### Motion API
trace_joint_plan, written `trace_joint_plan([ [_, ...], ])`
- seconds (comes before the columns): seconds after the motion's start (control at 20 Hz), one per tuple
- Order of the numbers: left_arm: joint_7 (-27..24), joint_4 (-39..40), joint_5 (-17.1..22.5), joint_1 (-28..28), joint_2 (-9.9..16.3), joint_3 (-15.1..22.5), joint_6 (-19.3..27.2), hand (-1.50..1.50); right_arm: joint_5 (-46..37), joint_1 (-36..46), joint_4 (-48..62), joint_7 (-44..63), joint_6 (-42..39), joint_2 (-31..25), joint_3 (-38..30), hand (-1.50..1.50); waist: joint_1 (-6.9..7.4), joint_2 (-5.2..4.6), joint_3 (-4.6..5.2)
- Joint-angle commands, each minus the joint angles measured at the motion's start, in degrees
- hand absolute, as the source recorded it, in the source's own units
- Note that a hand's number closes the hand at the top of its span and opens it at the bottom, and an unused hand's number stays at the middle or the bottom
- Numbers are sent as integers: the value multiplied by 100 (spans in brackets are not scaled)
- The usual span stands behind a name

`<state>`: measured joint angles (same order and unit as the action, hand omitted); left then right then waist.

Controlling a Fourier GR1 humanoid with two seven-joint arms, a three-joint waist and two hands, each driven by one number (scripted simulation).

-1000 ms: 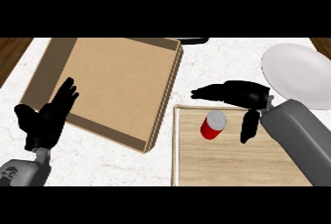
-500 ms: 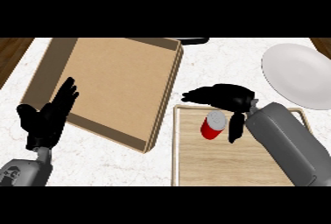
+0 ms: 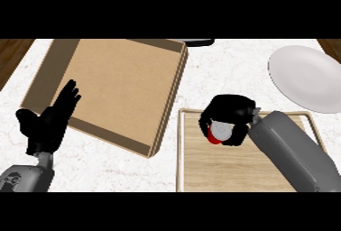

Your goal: Pick the can from the tray and place it in the plate

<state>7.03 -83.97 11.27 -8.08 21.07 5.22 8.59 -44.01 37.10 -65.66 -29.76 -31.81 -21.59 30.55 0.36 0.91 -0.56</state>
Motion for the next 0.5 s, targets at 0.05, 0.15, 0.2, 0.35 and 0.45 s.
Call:
trace_joint_plan([
  [0.05, 208, 268, -14, -99, -135, -120, -41, 0, 8, -322, -362, -71, -249, 90, -104, 150, -54, -85, 57],
  [0.15, 368, 229, -91, -223, -161, -76, -21, 0, -28, -465, -154, -314, -4, 73, -144, 150, -48, -93, 55],
  [0.2, 424, 243, -275, -362, -352, 74, 167, 0, -131, -219, 240, -328, 131, 288, -175, 150, -23, -103, 54],
  [0.35, 362, 32, -203, -128, -228, 22, 86, 0, 66, -190, 746, 1155, 564, 625, -1091, 150, -8, -132, 52],
  [0.45, 322, -24, -89, -36, -133, -103, 0, 0, 199, -85, 1063, 2165, 926, 731, -1840, 150, -15, -167, 55],
])
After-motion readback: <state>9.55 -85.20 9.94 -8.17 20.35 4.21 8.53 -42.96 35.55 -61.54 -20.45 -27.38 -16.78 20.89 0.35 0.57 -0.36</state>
